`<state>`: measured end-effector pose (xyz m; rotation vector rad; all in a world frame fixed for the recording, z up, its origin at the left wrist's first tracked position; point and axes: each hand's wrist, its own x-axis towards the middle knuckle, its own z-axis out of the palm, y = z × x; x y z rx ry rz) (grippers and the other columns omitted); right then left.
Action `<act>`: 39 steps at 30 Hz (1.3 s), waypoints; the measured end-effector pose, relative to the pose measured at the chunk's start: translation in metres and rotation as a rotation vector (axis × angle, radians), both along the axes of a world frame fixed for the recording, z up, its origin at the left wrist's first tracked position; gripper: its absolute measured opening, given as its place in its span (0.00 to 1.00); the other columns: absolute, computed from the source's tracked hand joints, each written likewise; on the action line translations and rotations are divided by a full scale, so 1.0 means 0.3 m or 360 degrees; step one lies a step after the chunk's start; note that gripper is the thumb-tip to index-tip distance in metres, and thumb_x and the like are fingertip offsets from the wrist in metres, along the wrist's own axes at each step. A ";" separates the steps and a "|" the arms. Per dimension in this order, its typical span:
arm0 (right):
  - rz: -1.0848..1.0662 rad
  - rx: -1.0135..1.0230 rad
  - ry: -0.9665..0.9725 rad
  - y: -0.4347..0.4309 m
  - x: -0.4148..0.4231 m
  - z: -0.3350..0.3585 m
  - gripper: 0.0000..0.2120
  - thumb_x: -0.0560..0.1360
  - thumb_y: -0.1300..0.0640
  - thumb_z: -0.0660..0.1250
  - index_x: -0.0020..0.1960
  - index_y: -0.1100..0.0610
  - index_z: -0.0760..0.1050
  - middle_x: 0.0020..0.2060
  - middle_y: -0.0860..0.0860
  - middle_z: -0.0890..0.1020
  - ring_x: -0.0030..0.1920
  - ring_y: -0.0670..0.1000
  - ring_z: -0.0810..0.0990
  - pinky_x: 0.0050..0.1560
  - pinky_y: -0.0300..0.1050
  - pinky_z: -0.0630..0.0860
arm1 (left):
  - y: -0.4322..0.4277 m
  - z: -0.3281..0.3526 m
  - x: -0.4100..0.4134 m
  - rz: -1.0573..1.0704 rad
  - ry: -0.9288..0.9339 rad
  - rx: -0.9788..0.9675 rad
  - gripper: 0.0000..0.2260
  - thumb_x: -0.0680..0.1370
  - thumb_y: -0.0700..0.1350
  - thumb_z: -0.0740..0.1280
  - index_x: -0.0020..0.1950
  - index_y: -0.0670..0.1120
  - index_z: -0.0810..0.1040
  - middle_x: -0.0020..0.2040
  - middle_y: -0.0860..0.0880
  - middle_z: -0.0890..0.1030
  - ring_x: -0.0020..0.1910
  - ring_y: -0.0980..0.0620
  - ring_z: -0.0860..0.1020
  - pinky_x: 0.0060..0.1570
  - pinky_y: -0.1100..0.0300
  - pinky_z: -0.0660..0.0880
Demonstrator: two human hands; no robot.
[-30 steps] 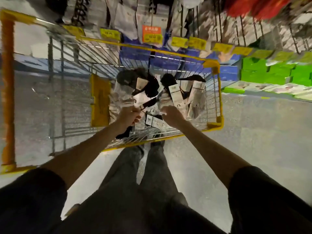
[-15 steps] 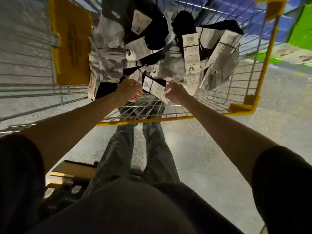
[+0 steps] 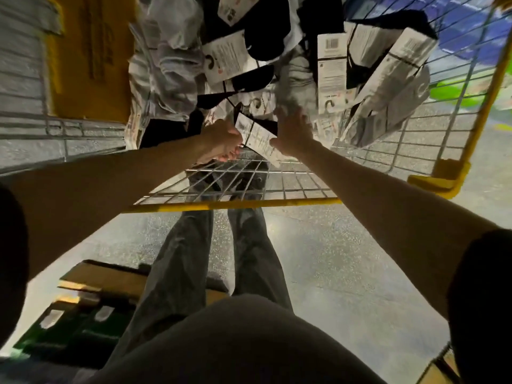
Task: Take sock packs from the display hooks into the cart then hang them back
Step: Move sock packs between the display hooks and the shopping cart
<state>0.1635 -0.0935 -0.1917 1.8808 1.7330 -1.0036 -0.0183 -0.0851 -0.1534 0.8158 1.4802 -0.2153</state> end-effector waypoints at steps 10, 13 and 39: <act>0.0022 -0.0265 0.0242 0.050 -0.068 -0.029 0.22 0.74 0.64 0.69 0.67 0.62 0.71 0.58 0.58 0.77 0.53 0.55 0.77 0.46 0.42 0.74 | 0.013 -0.039 -0.050 0.0044 -0.0108 -0.0207 0.14 0.84 0.46 0.60 0.66 0.41 0.71 0.56 0.37 0.81 0.49 0.41 0.83 0.51 0.50 0.80; -0.0131 -0.0369 0.0382 0.102 -0.053 0.076 0.21 0.74 0.62 0.69 0.66 0.62 0.71 0.54 0.59 0.79 0.44 0.51 0.76 0.33 0.36 0.72 | 0.048 -0.027 -0.046 0.0271 -0.0189 -0.0306 0.16 0.84 0.51 0.57 0.65 0.42 0.71 0.56 0.38 0.79 0.48 0.43 0.82 0.49 0.50 0.80; -0.1165 0.0196 0.0827 0.208 -0.086 0.186 0.12 0.76 0.61 0.62 0.59 0.59 0.76 0.48 0.60 0.83 0.43 0.56 0.83 0.45 0.55 0.81 | 0.177 0.072 -0.173 0.0593 -0.0600 -0.0058 0.14 0.73 0.34 0.70 0.56 0.47 0.80 0.51 0.52 0.86 0.53 0.54 0.83 0.51 0.62 0.79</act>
